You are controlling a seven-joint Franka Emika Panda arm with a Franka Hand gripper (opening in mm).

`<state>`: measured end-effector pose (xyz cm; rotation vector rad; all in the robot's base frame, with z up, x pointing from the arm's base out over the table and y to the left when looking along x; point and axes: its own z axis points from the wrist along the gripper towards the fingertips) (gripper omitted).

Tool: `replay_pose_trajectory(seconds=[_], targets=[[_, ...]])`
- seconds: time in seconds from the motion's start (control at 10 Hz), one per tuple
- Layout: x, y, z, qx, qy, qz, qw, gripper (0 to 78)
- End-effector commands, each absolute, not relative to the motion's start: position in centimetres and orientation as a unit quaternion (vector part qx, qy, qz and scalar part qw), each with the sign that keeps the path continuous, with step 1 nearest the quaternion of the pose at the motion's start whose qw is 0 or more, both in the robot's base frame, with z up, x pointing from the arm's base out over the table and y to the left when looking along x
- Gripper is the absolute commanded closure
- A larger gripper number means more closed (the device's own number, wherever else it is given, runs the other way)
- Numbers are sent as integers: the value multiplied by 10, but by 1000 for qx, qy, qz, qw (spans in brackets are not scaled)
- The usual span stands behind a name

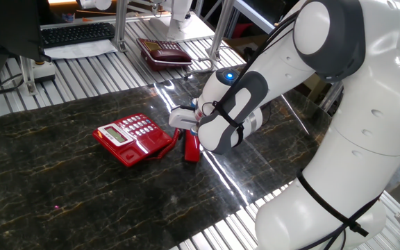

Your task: Place the handset of the telephone on the corresponding phone cradle

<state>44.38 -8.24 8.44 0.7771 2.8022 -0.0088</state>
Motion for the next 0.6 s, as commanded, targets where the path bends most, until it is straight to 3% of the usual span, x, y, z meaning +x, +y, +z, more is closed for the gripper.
replay_pose_trajectory(seconds=[0.1,0.3,0.6], targets=[[432,-56,80,261,959,6,110,2],[432,-57,79,268,958,15,97,2],[432,-57,79,249,963,4,101,2]])
